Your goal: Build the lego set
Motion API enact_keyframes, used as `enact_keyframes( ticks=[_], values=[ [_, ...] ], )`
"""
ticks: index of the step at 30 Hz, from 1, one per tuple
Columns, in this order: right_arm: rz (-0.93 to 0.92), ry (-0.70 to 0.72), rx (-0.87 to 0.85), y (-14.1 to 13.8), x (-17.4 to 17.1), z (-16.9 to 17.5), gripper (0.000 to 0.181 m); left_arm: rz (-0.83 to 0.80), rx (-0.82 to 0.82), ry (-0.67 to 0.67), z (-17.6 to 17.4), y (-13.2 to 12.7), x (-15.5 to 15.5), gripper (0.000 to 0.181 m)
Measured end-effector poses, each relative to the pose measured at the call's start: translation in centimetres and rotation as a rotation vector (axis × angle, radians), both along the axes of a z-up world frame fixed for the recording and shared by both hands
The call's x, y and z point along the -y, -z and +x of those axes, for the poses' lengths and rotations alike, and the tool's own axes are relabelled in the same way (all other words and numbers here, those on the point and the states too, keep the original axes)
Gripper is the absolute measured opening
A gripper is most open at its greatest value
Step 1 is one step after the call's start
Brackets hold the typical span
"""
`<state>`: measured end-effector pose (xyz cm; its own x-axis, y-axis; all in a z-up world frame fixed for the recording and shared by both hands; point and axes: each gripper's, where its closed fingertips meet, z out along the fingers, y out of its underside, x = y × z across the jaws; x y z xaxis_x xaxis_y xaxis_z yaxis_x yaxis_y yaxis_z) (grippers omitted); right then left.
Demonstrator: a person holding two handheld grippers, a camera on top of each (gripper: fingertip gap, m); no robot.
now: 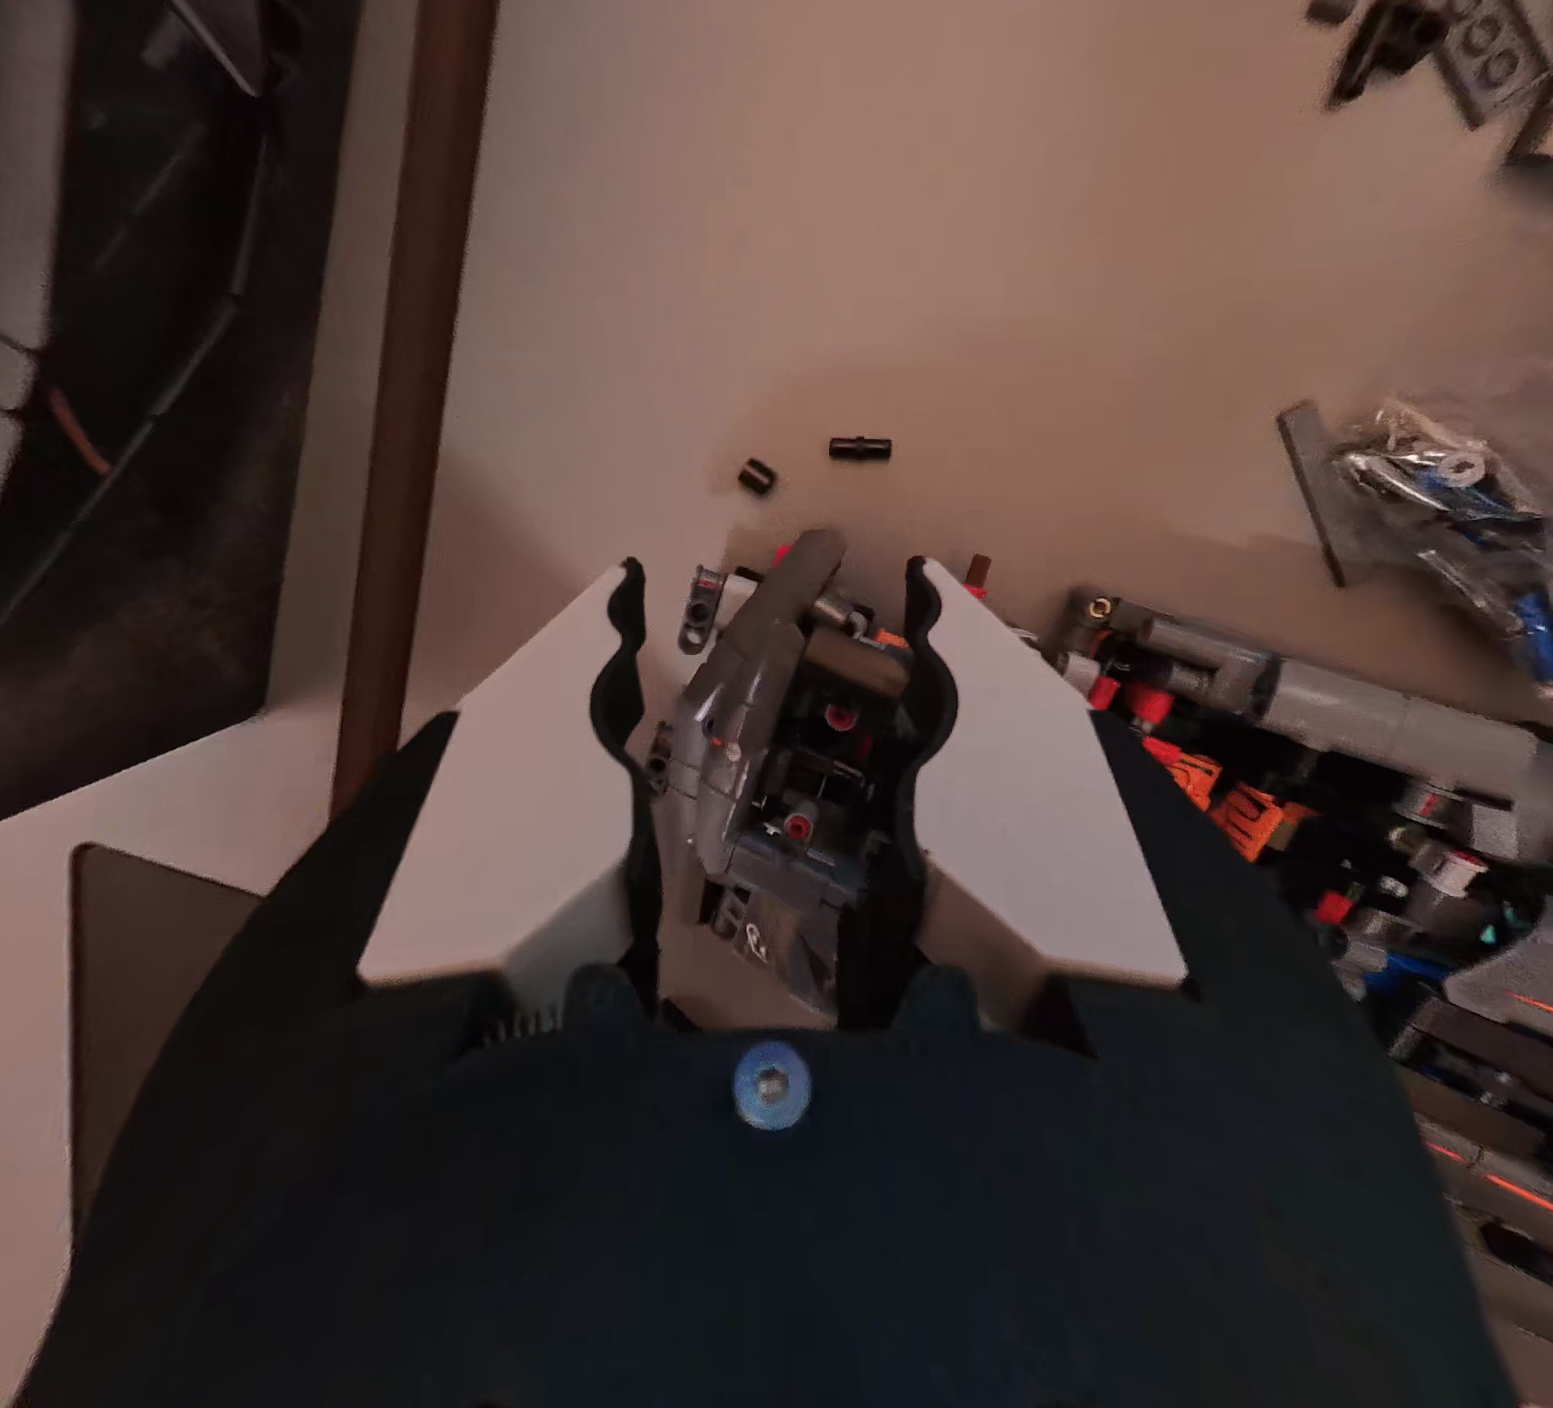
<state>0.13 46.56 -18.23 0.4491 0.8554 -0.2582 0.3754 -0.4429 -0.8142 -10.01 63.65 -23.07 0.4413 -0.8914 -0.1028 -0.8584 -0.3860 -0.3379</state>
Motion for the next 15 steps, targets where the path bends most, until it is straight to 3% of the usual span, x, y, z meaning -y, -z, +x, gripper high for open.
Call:
enact_keyframes(
  ticks=[4,10,15],
  values=[
    [0.001,0.005,0.000,0.0,-0.2,0.3,0.043,-0.077,-0.074,-0.001,-0.6,2.0,0.2,0.046],
    [0.005,-0.003,0.009,0.2,-0.1,0.3,0.043,-0.091,-0.052,0.000,-0.5,2.0,0.6,0.042],
    [-0.019,-0.010,-0.007,0.5,-0.2,0.2,0.043,-0.105,-0.052,0.009,-0.4,1.7,2.7,0.041]
  ],
)
